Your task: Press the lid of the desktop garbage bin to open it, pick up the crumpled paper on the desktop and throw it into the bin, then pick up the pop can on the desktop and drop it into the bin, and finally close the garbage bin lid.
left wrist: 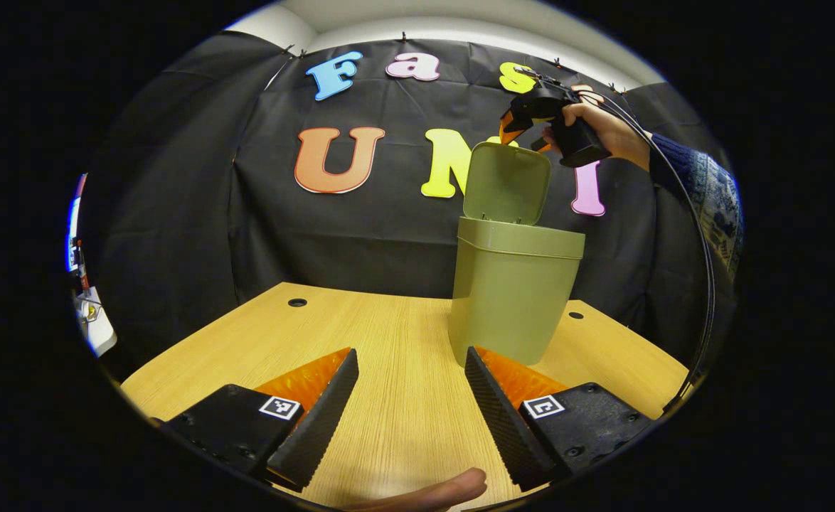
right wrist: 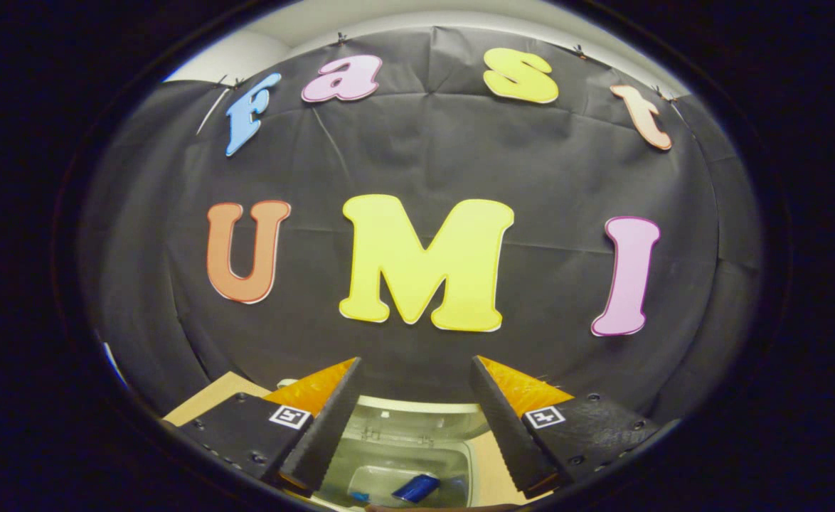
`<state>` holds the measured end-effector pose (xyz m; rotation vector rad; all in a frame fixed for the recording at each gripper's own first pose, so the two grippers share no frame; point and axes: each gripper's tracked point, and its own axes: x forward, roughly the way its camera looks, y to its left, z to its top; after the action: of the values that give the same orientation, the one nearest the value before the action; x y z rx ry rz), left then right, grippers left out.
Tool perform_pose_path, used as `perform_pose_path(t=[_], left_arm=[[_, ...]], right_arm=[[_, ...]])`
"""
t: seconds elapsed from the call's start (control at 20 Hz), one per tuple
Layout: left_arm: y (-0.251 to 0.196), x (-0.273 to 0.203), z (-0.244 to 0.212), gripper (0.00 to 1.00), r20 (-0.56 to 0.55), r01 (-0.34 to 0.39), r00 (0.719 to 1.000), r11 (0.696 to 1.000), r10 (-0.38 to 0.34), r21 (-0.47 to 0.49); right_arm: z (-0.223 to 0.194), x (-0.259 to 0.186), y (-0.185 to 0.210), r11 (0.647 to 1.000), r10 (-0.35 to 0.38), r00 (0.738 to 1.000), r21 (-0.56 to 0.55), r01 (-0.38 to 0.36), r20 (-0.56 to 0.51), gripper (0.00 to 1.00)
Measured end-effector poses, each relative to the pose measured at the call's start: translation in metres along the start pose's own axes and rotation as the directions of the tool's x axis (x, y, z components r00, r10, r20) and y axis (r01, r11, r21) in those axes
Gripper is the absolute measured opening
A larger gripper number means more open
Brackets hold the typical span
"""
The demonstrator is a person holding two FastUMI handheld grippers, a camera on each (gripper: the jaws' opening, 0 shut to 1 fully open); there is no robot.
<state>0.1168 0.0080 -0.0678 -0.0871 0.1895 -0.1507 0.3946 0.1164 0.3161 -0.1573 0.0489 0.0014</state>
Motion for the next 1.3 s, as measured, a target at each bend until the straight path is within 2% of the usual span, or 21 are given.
perform_pose_path(t=[0.35,0.5,0.7,0.75,0.8,1.0,1.3], left_arm=[[-0.012,-0.018,0.011,0.97,0.034,-0.008,0.999,0.999,0.007,0.032],[-0.004,-0.03,0.021,0.97,0.057,-0.03,0.998,0.999,0.029,0.025],[0.006,-0.049,0.038,0.97,0.096,-0.053,0.994,0.999,0.052,0.009],[0.009,-0.053,0.04,0.97,0.102,-0.053,0.993,0.999,0.053,-0.007],[0.008,-0.058,0.045,0.97,0.115,-0.042,0.992,0.999,0.043,-0.016],[0.014,-0.072,0.056,0.97,0.146,-0.062,0.987,0.998,0.061,0.005],[0.001,-0.09,0.071,0.97,0.203,-0.021,0.979,0.999,0.015,0.026]], right_arm=[[-0.066,-0.022,0.012,0.999,0.03,0.996,-0.022,-0.032,-0.083,0.94],[-0.089,-0.026,0.01,0.999,0.01,0.994,-0.041,-0.015,-0.113,0.95],[-0.112,-0.031,0.011,1.0,0.009,0.989,0.02,-0.006,-0.148,0.95],[-0.118,-0.032,0.011,0.999,0.008,0.988,0.04,-0.002,-0.155,0.92],[-0.121,-0.033,0.012,0.998,0.006,0.987,0.06,0.004,-0.159,0.97],[-0.14,-0.039,0.019,0.995,0.016,0.982,0.101,0.003,-0.187,0.93],[-0.172,-0.044,0.02,0.992,0.011,0.971,0.128,0.02,-0.237,0.93]])
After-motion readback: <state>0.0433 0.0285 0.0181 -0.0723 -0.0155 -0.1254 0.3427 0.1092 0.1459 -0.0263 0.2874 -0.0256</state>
